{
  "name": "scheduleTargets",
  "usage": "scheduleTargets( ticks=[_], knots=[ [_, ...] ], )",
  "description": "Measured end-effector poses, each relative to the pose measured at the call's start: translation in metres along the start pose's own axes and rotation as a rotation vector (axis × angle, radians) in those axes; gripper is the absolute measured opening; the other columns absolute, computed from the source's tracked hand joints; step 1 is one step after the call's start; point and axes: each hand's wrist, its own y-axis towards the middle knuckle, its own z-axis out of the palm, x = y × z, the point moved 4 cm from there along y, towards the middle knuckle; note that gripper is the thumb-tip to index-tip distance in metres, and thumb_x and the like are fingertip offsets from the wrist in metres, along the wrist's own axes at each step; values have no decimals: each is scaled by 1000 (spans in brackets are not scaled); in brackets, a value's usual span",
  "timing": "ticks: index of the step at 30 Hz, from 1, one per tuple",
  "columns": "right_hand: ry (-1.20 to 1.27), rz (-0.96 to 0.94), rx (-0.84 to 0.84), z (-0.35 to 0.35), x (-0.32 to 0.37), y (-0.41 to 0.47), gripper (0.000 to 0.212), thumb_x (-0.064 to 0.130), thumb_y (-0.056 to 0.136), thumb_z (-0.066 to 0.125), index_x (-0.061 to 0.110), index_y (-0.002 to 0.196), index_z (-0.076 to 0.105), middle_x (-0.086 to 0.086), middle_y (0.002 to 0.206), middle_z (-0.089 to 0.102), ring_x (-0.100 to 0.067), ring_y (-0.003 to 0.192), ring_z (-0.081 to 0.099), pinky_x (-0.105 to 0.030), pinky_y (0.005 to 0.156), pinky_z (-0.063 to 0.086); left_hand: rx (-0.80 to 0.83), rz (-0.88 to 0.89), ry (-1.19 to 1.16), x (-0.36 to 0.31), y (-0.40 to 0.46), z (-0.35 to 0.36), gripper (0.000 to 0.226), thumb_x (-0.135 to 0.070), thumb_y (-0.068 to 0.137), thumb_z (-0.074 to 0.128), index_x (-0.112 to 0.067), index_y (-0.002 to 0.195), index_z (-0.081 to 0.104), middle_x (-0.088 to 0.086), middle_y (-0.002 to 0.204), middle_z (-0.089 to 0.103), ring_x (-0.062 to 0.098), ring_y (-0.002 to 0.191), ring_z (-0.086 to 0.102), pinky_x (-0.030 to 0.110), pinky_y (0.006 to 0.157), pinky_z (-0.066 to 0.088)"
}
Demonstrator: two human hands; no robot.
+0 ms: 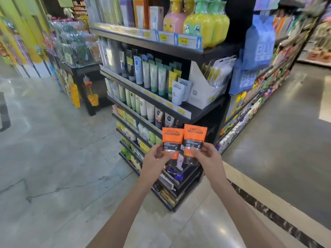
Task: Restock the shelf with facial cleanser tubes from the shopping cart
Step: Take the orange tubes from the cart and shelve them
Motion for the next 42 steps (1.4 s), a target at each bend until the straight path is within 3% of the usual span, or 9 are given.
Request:
scheduleTargets(
  ticks=[8,12,18,22,27,29,36,42],
  knots=[
    [57,-106,-214,18,37,91,31,32,87,80,23,115,68,5,103,76,-16,99,72,-31,86,56,150,102,-45,-33,113,-6,44,-32,91,76,-30,132,58,-21,117,67,-13,100,62,3,80,47],
    [63,-153,-355,27,56,128,32,24,89,78,16,118,67,2,107,76,-14,100,72,-18,80,54,260,140,-69,-38,162,-16,41,-27,91,76,-26,129,60,-20,114,70,-9,102,65,9,82,49],
    [-69,-175,-520,33,67,169,32,19,87,79,19,116,66,6,109,75,-13,103,70,-31,90,55,407,147,-47,-32,215,-33,42,-31,89,79,-28,127,61,-12,118,71,1,106,67,22,91,52],
    [-177,-143,-579,42,56,186,43,23,82,83,16,120,65,6,111,75,-12,102,71,-33,87,57,473,154,-34,-24,234,-42,42,-33,86,81,-34,123,62,-17,119,70,2,109,66,29,98,52],
    [-273,-57,-586,53,46,201,38,18,81,85,18,113,65,12,101,73,1,92,69,-13,73,52,537,138,-28,-19,245,-46,45,-37,83,83,-36,123,62,-22,119,68,-1,110,63,29,100,49],
    [-305,-52,-597,55,45,206,35,18,82,85,19,110,65,15,96,72,7,83,68,-11,69,51,547,128,-40,-19,248,-47,44,-35,84,83,-36,123,62,-22,118,69,-2,109,64,27,99,49],
    [-359,-40,-637,55,42,218,39,23,83,83,15,117,65,5,103,77,-10,94,74,-43,88,60,586,122,-64,-16,256,-51,41,-25,87,82,-32,123,63,-21,117,70,-1,110,65,20,94,49],
    [-354,-28,-668,56,44,227,37,20,86,81,15,118,64,4,106,75,-12,97,72,-44,90,60,588,126,-60,-15,261,-55,43,-28,86,83,-32,124,63,-20,119,70,0,112,65,24,99,48]
  ],
)
